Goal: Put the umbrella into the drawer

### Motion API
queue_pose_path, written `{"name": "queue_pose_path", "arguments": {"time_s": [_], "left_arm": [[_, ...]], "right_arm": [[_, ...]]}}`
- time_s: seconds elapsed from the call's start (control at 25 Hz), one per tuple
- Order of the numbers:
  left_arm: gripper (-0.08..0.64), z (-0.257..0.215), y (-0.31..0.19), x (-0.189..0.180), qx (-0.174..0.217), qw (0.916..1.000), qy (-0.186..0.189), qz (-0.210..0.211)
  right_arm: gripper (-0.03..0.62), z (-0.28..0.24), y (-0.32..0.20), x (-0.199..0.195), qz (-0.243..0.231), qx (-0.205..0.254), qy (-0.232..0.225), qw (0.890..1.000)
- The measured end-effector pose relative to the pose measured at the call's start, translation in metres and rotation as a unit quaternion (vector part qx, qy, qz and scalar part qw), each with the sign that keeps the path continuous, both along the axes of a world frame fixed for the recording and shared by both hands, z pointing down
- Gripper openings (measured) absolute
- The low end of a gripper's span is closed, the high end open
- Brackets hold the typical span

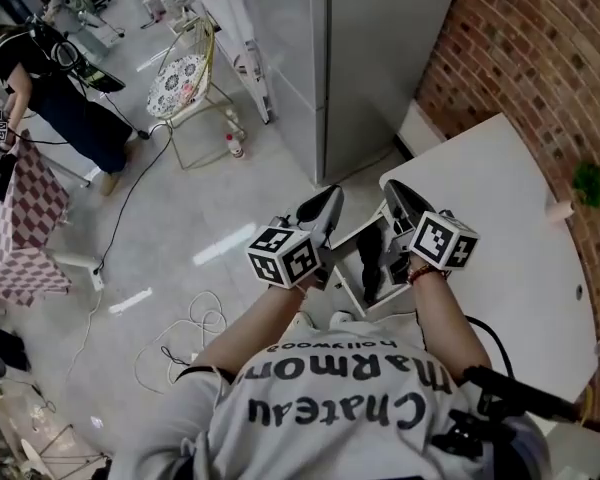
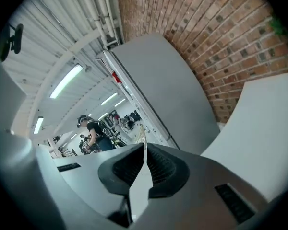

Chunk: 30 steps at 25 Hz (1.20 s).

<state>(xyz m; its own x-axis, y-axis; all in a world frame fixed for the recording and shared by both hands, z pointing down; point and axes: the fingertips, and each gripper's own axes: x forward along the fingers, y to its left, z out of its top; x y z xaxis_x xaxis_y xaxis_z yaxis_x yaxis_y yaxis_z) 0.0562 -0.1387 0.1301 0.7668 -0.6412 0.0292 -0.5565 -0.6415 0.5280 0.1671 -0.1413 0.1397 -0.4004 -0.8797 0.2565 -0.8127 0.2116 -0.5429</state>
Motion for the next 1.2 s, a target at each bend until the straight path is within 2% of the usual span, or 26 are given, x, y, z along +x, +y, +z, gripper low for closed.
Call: {"name": "queue_pose_path", "arguments": {"time_s": [0.16,0.28,0.4,0.52,0.64,0.8,0.96,1.2], "left_arm": [[0.015,-0.059,0.0,0.017,0.044,0.9979,0.048,0.007],[0.015,-0.093,0.001,0.022,0.074,0.9948,0.071,0.006],[0.015,-0.125,0.011,0.029,0.115,0.9921,0.051,0.0],[0.015,-0.145,0.013,0.036,0.153,0.9879,-0.01,-0.023],[0.015,-0.157,0.013,0.043,0.178,0.9825,-0.041,-0.037],[0.015,-0.162,0.017,0.048,0.187,0.9808,-0.036,-0.04],[0.015,-0.151,0.021,0.055,0.185,0.9815,-0.034,-0.038],[0.015,-0.128,0.025,0.07,0.166,0.985,-0.04,-0.027]], "right_arm": [[0.028,-0.064,0.007,0.014,-0.003,0.07,0.012,0.997],[0.028,-0.101,0.013,0.025,-0.004,0.112,0.06,0.992],[0.028,-0.14,0.028,0.037,0.001,0.15,0.09,0.985],[0.028,-0.166,0.038,0.049,0.014,0.17,0.112,0.979],[0.028,-0.172,0.041,0.067,0.036,0.169,0.145,0.974],[0.029,-0.168,0.049,0.096,0.075,0.156,0.182,0.968],[0.029,-0.149,0.055,0.115,0.093,0.135,0.191,0.968],[0.028,-0.12,0.057,0.131,0.091,0.099,0.209,0.969]]}}
